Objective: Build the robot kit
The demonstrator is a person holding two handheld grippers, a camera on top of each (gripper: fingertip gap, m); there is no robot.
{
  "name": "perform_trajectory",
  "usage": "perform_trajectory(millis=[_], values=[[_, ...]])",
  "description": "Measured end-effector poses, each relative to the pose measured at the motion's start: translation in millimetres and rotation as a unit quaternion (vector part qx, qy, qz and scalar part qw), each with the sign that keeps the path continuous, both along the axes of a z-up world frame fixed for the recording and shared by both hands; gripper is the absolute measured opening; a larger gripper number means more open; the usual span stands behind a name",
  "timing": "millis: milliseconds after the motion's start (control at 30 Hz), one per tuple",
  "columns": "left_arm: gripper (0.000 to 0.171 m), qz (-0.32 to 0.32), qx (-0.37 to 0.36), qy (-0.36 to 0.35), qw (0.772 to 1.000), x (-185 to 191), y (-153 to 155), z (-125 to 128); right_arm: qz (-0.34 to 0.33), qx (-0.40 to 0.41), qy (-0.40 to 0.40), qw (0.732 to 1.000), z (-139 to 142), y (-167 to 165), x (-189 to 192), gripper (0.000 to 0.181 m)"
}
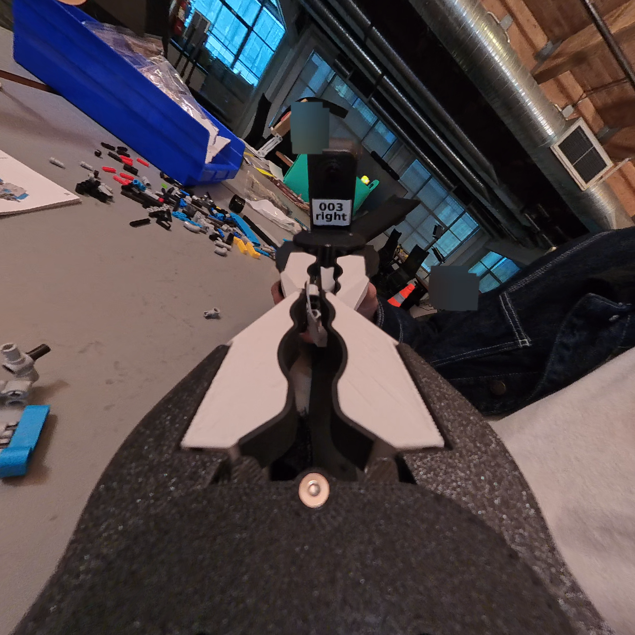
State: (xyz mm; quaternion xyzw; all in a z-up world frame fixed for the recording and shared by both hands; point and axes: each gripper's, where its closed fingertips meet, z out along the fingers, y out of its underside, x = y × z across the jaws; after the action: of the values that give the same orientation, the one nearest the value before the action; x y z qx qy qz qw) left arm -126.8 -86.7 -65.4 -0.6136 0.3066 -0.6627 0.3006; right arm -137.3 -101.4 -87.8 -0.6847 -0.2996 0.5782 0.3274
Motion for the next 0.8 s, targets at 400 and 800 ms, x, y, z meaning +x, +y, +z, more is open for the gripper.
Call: perform_trajectory(millis=[400,800], values=[[0.003,0.041,0.007,0.018,0.999,-0.8,10.4,-5.0,-0.057,-0.006,0.019,0.998,3.7,15.3,2.1,0.015],[0.001,0.083,0.053,0.079,0.992,-3.8,17.9,-20.2,-0.069,0.052,-0.057,0.995,-5.6,19.0,14.5,0.026]])
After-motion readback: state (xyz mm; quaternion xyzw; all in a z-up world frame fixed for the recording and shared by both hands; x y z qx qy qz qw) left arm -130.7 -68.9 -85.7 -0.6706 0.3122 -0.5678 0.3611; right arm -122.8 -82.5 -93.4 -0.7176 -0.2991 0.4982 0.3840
